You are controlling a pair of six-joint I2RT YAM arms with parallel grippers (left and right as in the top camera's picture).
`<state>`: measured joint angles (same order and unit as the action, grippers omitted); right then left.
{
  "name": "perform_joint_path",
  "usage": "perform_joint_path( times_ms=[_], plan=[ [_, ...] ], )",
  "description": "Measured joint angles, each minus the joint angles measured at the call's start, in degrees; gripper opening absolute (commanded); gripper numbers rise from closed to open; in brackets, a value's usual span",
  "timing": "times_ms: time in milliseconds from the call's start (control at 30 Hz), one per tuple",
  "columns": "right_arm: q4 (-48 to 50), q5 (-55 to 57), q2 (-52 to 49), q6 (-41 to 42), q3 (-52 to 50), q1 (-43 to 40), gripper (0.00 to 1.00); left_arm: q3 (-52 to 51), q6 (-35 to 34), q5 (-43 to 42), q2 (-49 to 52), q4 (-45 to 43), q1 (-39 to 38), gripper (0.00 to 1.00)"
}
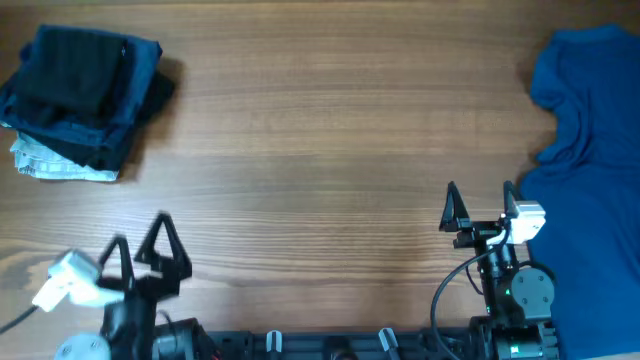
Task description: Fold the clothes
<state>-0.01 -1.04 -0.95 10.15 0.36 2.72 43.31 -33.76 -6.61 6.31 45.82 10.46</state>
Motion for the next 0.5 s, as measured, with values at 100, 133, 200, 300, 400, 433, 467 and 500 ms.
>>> perform_joint_path(
  times_ms=[100, 133, 200, 300, 400, 433, 467, 500],
  plan=[
    [0.0, 0.0, -0.1, 0.0, 0.0, 0.0, 1.0, -14.1, 0.0, 1.3, -2.2, -20.7, 0.9, 1.0],
    [0.0, 0.0, -0.1, 0.0, 0.0, 0.0, 0.99, -19.8, 0.0, 2.0, -2.6, -28.3, 1.0, 1.0],
    [0.0, 0.0, -0.1, 0.0, 0.0, 0.0, 1.0, -30.5, 0.0, 2.6, -2.6, -41.9, 1.0, 1.0],
    [0.0, 0.0, 0.0, 0.0, 0.0, 0.0, 1.0, -37.7, 0.1, 4.0, -2.8, -47.4, 1.0, 1.0],
    [0.0, 0.0, -0.1, 0.0, 0.0, 0.0, 1.0, -38.6, 6.9, 5.9, -4.4, -47.6, -0.7, 1.0],
    [0.0, 0.0, 0.0, 0.0, 0.0, 0.0, 1.0, -38.6, 9.0, 6.3, -4.7, -47.6, -0.8, 1.0],
    [0.0, 0.0, 0.0, 0.0, 0.0, 0.0, 1.0, -38.6, 10.3, 6.5, -4.8, -47.6, -0.8, 1.0],
    [0.0, 0.0, 0.0, 0.0, 0.0, 0.0, 1.0, -38.6, 11.4, 6.8, -4.9, -47.6, -1.0, 1.0]
  ],
)
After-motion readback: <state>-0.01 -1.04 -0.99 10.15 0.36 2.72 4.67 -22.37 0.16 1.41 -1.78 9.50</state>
